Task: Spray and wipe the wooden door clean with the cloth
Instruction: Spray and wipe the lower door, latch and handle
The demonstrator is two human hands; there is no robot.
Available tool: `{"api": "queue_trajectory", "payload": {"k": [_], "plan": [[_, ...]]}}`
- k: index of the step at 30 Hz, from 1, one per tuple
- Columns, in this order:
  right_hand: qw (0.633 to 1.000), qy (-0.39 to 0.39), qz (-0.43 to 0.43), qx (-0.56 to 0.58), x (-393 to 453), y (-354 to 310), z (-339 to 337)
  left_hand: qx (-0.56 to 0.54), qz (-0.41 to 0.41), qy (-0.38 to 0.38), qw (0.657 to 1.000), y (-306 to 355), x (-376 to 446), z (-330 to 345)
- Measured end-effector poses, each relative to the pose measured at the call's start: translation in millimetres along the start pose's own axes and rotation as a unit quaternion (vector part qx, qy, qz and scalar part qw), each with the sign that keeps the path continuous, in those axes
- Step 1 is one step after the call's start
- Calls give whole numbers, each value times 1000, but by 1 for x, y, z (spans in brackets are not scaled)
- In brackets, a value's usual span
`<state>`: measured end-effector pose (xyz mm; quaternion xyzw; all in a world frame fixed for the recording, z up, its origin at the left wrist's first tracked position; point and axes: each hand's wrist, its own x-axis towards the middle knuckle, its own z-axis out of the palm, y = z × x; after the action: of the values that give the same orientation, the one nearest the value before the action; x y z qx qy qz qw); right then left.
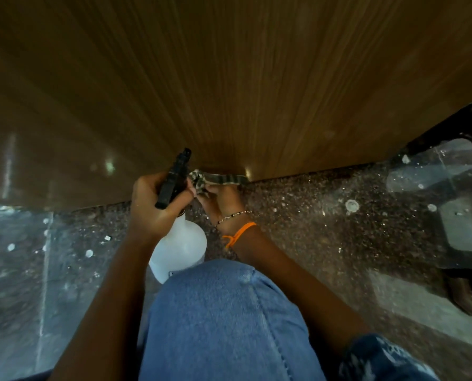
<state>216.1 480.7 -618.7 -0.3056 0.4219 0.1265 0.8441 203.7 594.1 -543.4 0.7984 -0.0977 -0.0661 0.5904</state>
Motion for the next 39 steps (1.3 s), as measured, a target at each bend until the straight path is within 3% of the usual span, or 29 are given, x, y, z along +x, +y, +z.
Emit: {"api": "queue_trajectory", "payload": {"k": [6, 13, 17, 25, 39], "plan": [[999, 6, -41, 18, -46, -41, 6, 68, -11, -42, 997, 47, 12, -11], [994, 3, -82, 72, -133, -107, 35, 91, -24, -134, 986, 154, 27, -3], [984, 1, -134, 116, -188, -134, 63, 86, 10, -140, 986, 215, 32, -11], [944, 199, -257, 66, -325, -235, 142, 125, -1, -91, 988, 376, 15, -47], [885, 264, -383, 19, -576, -394, 271, 41, 14, -106, 993, 645, -2, -116]]}}
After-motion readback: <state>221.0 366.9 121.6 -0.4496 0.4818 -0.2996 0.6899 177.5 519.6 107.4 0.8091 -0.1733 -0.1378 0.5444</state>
